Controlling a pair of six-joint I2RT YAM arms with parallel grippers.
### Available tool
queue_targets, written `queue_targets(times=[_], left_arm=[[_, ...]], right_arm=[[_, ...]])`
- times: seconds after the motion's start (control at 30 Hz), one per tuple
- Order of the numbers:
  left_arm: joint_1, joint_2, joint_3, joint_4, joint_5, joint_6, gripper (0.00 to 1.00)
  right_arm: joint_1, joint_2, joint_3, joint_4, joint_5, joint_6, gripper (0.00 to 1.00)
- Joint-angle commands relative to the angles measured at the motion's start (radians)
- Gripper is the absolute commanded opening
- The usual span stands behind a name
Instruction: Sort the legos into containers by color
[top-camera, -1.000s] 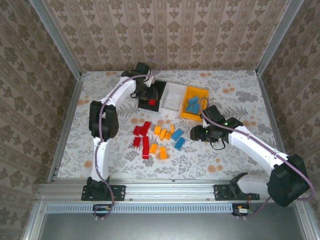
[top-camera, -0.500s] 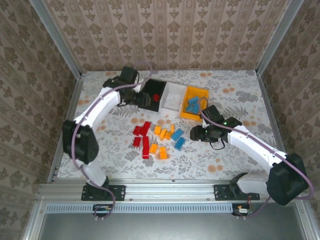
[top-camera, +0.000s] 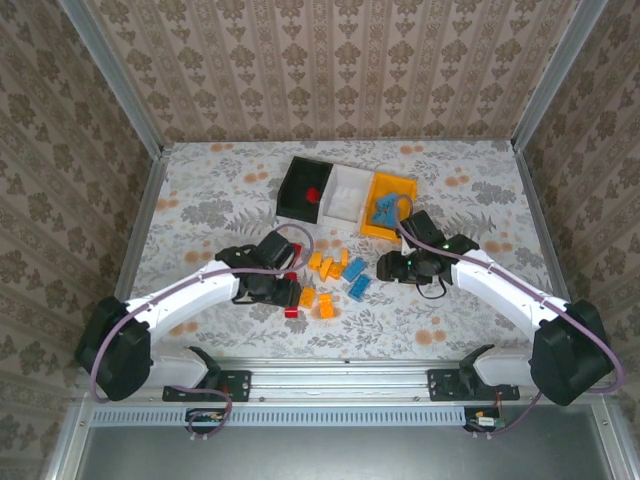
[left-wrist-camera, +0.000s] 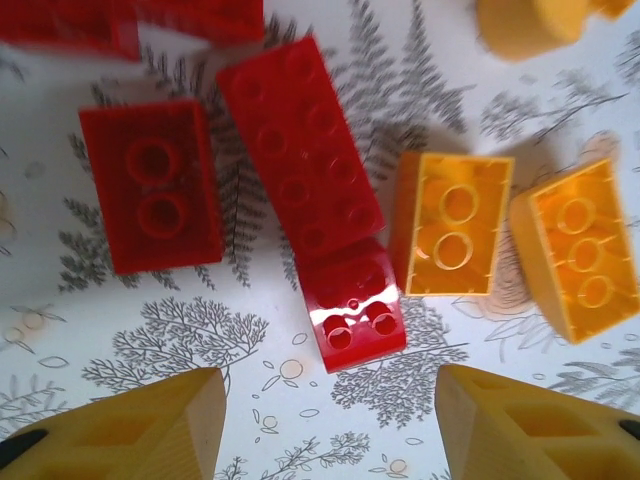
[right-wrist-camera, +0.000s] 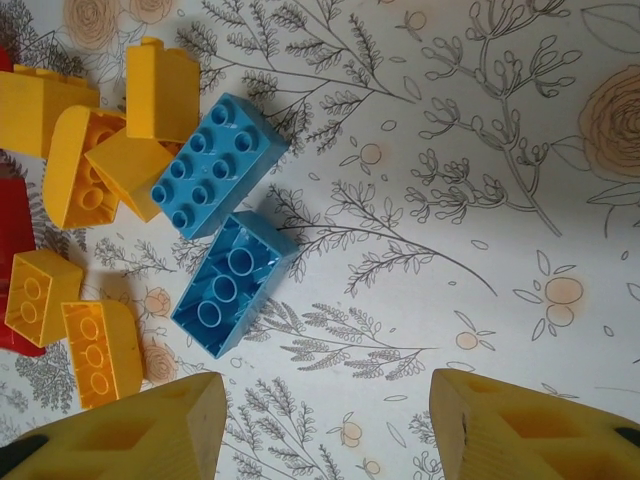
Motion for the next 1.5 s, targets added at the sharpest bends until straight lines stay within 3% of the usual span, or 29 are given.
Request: queue_targets(times=[0.0, 0.4, 1.1, 1.47], left_arm=[[-0.034, 0.008, -0.036, 0.071, -0.038, -0.103, 0.58], [-0.058, 0.16, 0.013, 0.122, 0.003, -0.099, 0.56], [-0.099, 0.232, -0.048, 0.145, -0.052, -0.113, 0.51], [-0.099, 0.234, -0.039, 0.128, -0.057, -0.097, 0.24]], right_arm=[[0.013, 0.006, -0.01, 0.006, -0.017, 0.009, 0.58], [0.012, -0.001, -0.026, 0.001, -0.005, 0.005, 0.58], [0.012, -0.028, -0.044, -0.003, 0.004, 0.015, 0.58], [0.012, -0.028, -0.035, -0.002, 0.003, 0.021, 0.58]])
